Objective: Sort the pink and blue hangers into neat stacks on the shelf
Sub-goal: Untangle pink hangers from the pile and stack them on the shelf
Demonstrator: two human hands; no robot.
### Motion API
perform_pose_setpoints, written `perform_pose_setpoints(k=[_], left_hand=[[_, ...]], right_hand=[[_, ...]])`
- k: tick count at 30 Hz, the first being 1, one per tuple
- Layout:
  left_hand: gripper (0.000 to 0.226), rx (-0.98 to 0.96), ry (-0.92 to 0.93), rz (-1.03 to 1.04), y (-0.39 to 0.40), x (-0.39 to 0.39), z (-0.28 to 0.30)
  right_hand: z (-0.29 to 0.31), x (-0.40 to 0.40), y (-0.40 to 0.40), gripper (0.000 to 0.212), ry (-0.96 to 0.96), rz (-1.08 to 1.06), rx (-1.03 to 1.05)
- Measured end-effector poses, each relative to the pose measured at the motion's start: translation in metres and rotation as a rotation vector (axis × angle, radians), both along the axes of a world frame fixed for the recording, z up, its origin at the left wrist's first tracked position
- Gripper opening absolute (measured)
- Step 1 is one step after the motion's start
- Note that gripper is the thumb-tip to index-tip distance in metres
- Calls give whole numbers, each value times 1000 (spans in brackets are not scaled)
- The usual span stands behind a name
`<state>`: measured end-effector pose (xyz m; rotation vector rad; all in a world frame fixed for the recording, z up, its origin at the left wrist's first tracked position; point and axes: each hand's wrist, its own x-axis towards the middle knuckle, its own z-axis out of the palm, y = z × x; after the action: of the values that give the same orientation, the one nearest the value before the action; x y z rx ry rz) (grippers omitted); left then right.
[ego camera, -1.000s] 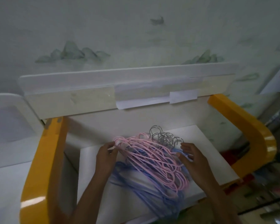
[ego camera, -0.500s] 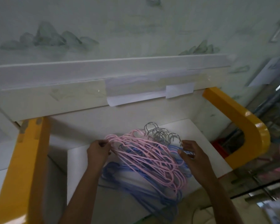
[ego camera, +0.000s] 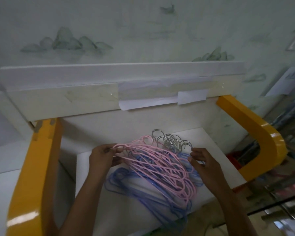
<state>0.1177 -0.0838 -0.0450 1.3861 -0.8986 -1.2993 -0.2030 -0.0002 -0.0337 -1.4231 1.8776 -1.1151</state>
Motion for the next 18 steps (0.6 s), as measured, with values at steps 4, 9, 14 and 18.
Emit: perform_pose_setpoints(k=[4,9,14,18], left_hand=[[15,-2,77,56,15,1,8],[14,-20,87,159,28,2,12],[16,-63,115,210,42,5,22],[16,-82,145,271,54,6,24]], right_hand=[[3,-3,6,31,-14,7,-2],[4,-7,17,28,-1,10,-2],[6,-9,25,29,-7,28,12],[6,-11,27,30,-4,53,27]])
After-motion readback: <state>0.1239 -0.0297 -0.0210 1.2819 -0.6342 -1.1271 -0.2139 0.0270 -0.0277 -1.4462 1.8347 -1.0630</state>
